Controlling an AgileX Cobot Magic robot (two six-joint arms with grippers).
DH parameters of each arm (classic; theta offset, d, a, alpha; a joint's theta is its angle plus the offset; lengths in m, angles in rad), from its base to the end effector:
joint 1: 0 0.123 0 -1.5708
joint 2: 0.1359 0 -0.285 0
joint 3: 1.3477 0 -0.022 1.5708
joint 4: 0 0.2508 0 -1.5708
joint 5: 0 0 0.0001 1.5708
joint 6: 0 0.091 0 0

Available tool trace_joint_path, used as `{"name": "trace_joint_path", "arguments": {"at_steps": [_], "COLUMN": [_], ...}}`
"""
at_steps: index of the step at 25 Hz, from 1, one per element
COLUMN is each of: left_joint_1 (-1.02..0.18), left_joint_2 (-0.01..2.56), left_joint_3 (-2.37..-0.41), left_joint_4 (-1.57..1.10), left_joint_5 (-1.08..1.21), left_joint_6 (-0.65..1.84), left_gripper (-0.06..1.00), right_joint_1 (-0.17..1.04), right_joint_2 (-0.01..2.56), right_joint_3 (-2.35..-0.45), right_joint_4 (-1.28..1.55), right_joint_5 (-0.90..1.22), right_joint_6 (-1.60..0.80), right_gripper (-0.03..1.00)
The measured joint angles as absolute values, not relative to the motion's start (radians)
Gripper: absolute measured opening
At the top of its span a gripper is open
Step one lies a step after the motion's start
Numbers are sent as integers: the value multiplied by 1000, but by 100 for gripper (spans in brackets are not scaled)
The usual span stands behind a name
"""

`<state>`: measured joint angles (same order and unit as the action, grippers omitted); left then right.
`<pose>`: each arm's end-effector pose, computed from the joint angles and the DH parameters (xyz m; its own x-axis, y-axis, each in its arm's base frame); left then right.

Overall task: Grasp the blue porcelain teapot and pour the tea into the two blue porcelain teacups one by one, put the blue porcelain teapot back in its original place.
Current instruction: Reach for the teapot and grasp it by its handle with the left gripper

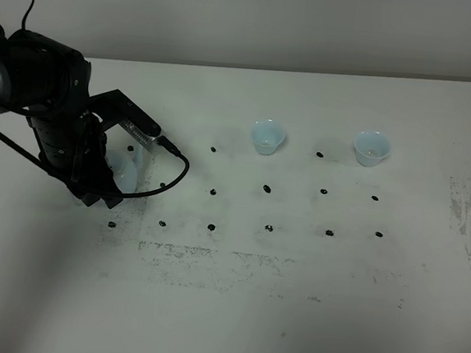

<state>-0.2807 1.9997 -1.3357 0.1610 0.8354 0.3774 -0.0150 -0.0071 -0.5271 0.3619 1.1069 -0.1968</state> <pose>0.3773 -0.0975 0.1563 -0.7184 0.6897 -0.0905 0.6693 0.7208 0.1804 -0.0137 0.0290 0.2852 -0.4343 -0.0210 -0.9005 -0.2824 0.9525 0.1140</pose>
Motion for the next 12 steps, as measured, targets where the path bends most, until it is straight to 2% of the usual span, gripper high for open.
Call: {"name": "trace_joint_path", "arguments": {"at_steps": [12], "left_joint_1": [-281], "left_joint_2": [2021], "left_joint_3": [-1336], "left_joint_4": [161], "left_joint_5": [844], "left_joint_6": [377], "left_gripper": [42], "right_joint_1": [-15], "right_joint_2": [-7], "right_joint_3": [-527], "right_joint_4": [362], "right_joint_5": [1107], "right_joint_6": [-197], "right_gripper": [24]}}
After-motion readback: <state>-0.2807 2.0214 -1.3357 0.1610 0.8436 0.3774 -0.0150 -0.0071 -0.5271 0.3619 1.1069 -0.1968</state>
